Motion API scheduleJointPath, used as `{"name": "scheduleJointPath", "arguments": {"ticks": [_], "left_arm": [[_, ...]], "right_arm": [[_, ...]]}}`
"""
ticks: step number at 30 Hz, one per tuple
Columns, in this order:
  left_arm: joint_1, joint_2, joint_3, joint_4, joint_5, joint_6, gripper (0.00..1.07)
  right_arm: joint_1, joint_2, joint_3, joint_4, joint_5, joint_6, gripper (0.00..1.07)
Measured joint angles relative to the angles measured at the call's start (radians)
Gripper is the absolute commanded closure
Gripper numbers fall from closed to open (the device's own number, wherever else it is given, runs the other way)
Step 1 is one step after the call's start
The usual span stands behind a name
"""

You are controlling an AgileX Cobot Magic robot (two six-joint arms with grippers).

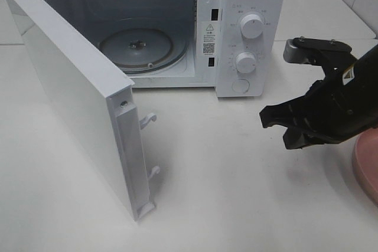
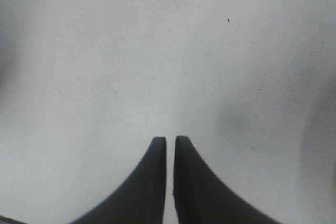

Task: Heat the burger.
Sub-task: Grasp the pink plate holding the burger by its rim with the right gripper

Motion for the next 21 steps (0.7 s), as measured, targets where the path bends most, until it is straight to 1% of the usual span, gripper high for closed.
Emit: {"name": "scheduleJointPath", "arguments": {"ticks": [1,2,3,4,5,6,7,8,9,10,11,12,16,17,19,20,21], "left_arm": [[0.000,0.000,0.000,0.000,0.000,0.000,0.12],[0.000,0.000,0.000,0.000,0.000,0.000,0.12],[0.000,0.000,0.000,0.000,0.000,0.000,0.12],[0.000,0.000,0.000,0.000,0.000,0.000,0.12],[0.000,0.000,0.000,0.000,0.000,0.000,0.12],[0.000,0.000,0.000,0.000,0.000,0.000,0.12],[0.000,0.000,0.000,0.000,0.000,0.000,0.12],[0.000,0.000,0.000,0.000,0.000,0.000,0.12],[0.000,0.000,0.000,0.000,0.000,0.000,0.12],[0.000,0.000,0.000,0.000,0.000,0.000,0.12],[0.000,0.000,0.000,0.000,0.000,0.000,0.12],[0.000,0.000,0.000,0.000,0.000,0.000,0.12],[0.000,0.000,0.000,0.000,0.000,0.000,0.12],[0.000,0.000,0.000,0.000,0.000,0.000,0.12],[0.000,0.000,0.000,0.000,0.000,0.000,0.12],[0.000,0.000,0.000,0.000,0.000,0.000,0.12],[0.000,0.000,0.000,0.000,0.000,0.000,0.12]], "right_arm": [[0.000,-0.019,0.000,-0.025,0.034,0.000,0.91],[0.000,-0.019,0.000,-0.025,0.034,0.000,0.91],[0.000,-0.027,0.000,-0.040,0.048,0.000,0.86],[0.000,-0.043,0.000,-0.070,0.071,0.000,0.73],[0.000,-0.043,0.000,-0.070,0.071,0.000,0.73],[0.000,-0.049,0.000,-0.084,0.083,0.000,0.64],[0.000,-0.062,0.000,-0.108,0.098,0.000,0.46],[0.000,-0.062,0.000,-0.108,0.098,0.000,0.46],[0.000,-0.073,0.000,-0.121,0.107,0.000,0.35],[0.000,-0.073,0.000,-0.121,0.107,0.000,0.35],[0.000,-0.078,0.000,-0.129,0.113,0.000,0.18],[0.000,-0.081,0.000,-0.142,0.120,0.000,0.04],[-0.013,-0.081,0.000,-0.158,0.144,0.000,0.05],[-0.041,-0.081,0.000,-0.162,0.165,0.000,0.07],[-0.058,-0.081,0.000,-0.165,0.177,0.000,0.07],[-0.091,-0.081,0.000,-0.175,0.200,-0.001,0.08],[-0.091,-0.081,0.000,-0.175,0.200,-0.001,0.08]]}}
